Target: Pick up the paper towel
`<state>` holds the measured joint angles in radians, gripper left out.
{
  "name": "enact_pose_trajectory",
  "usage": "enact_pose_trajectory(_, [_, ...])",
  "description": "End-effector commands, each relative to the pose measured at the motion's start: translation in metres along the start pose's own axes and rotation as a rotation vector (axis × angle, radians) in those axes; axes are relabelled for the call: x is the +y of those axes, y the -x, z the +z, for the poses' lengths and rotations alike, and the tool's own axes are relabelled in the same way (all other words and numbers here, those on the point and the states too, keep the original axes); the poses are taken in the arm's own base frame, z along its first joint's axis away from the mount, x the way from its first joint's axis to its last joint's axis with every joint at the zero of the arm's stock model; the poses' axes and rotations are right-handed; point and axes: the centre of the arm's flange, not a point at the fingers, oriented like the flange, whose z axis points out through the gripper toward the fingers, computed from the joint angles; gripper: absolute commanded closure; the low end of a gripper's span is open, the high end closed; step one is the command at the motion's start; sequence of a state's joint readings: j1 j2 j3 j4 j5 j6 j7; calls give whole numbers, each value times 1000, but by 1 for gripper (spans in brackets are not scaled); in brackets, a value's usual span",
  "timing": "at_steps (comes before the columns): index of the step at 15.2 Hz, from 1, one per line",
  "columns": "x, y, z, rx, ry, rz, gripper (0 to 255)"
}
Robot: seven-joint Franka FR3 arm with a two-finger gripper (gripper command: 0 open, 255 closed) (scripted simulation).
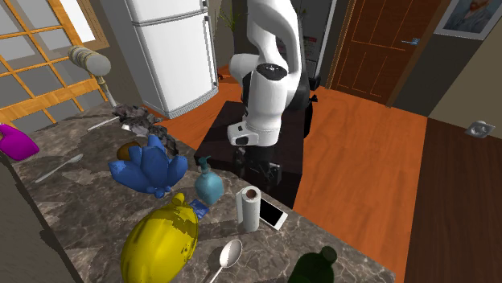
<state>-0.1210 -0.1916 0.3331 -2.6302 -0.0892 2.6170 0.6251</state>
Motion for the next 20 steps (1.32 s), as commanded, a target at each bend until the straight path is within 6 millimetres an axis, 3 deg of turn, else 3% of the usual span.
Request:
enact_pose_trajectory(1, [-5,1,13,2,0,6,0])
enact_pose_trajectory(6, [-5,6,39,2,0,6,0])
enact_pose_trajectory(9, [-5,7,42,2,0,6,0])
enact_pose_trajectory(10, [-5,7,42,2,0,6,255])
enact_pose_trajectory(20, [-5,6,37,2,0,6,255])
